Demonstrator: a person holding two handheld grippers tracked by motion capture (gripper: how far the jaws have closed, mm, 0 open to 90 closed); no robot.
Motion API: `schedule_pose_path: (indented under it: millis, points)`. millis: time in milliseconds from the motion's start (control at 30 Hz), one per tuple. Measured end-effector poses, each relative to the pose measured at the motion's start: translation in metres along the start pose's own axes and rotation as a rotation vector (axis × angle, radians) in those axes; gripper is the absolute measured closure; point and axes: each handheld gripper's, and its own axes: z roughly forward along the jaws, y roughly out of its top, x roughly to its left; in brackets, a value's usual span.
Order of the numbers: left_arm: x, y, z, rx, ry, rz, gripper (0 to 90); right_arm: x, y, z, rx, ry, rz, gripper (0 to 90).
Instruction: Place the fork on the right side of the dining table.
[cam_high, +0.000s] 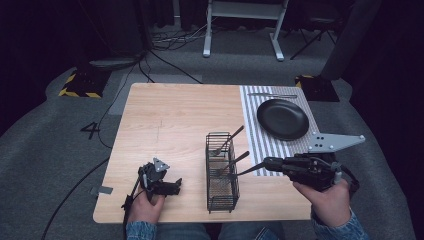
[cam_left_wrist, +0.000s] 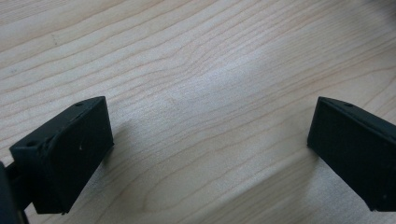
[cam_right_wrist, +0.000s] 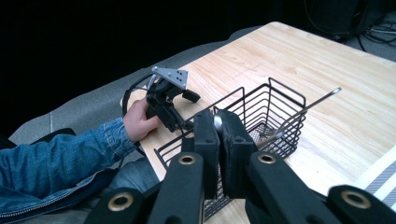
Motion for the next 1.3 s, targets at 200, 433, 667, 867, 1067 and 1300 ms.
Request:
schedule_pose_path:
  millis: [200,433,667,867,1067,1300]
  points:
    - [0.0,0.0,0.0,0.0,0.0,0.0,0.3,-0.001,0.001,-0.015,-0.02,-0.019,0.003,86.7]
    - [0.0,0.001,0.0,0.004,0.0,-0.002,0.2,-0.003,-0.001,-0.035,-0.037,-0.058,0.014,86.6]
    - [0.001,0.001,0.0,0.004,-0.001,-0.001,0.2,-0.007,-0.003,-0.048,-0.054,-0.087,0.026,86.7]
    - [0.0,0.001,0.0,0.003,0.0,-0.003,0.2,-0.014,-0.004,-0.06,-0.07,-0.118,0.037,86.7]
    - [0.0,0.0,0.0,0.001,0.004,-0.004,0.2,-0.028,-0.006,-0.067,-0.085,-0.158,0.065,86.7]
    - [0.0,0.0,0.0,0.0,0.006,-0.004,0.3,-0.045,-0.003,-0.07,-0.077,-0.233,0.077,86.7]
